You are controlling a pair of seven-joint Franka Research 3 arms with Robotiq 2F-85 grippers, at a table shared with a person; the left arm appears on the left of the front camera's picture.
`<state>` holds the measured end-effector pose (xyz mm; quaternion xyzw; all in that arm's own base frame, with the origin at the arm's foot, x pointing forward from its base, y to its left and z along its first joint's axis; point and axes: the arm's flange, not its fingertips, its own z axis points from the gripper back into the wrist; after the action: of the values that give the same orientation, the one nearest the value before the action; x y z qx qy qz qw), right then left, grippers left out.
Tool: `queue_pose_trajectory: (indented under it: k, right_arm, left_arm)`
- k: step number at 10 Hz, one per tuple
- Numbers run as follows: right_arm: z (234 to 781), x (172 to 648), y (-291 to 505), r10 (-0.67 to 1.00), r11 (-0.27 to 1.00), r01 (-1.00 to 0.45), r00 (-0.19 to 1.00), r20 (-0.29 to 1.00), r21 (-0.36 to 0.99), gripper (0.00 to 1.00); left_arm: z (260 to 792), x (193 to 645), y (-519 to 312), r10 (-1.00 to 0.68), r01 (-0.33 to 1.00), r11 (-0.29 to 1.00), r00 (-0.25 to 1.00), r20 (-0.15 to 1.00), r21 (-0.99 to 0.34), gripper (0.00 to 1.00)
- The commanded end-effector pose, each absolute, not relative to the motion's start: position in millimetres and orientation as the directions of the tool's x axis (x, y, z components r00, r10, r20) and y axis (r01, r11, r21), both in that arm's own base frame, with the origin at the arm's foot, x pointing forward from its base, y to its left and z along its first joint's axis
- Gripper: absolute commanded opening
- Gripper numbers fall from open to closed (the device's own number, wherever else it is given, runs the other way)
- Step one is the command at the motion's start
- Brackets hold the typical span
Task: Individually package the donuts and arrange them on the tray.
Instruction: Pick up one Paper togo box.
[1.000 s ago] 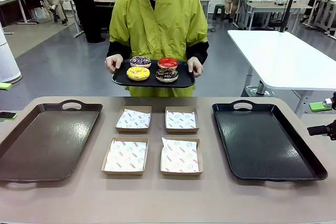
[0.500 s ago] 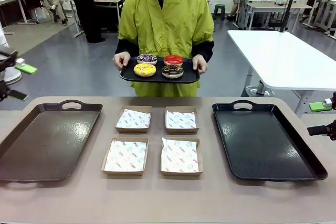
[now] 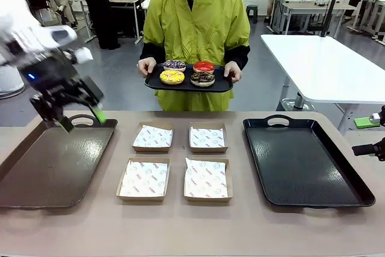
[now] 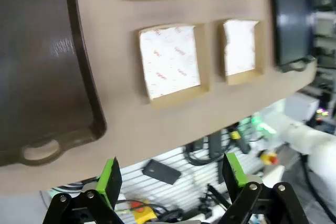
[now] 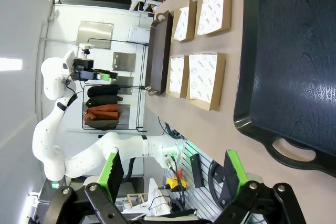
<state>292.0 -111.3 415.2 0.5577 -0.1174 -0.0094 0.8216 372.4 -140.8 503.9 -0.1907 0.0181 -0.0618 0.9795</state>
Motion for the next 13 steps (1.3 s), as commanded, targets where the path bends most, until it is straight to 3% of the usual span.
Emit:
queue_pose_trajectory:
  k: [1,7,13]
  right_arm:
    - [415,292,-112,-0.147,0.366,-0.125,0.971,0.189,0.922,1.0]
    - [415,292,-112,-0.147,0.366,-0.125,0.971,0.189,0.922,1.0]
    - [415,292,-112,-0.147,0.366,-0.125,0.971,0.189,0.922,1.0]
  left_arm:
    - [463,373,-172,-0.141,0.139,0.967,0.99,0.007,-0.212,1.0]
    - [367,396,-222,-0.124,0.127,0.991,0.99,0.071,-0.039,1.0]
    - [348,392,-231,-0.14,0.142,0.989,0.989,0.051,-0.042,1.0]
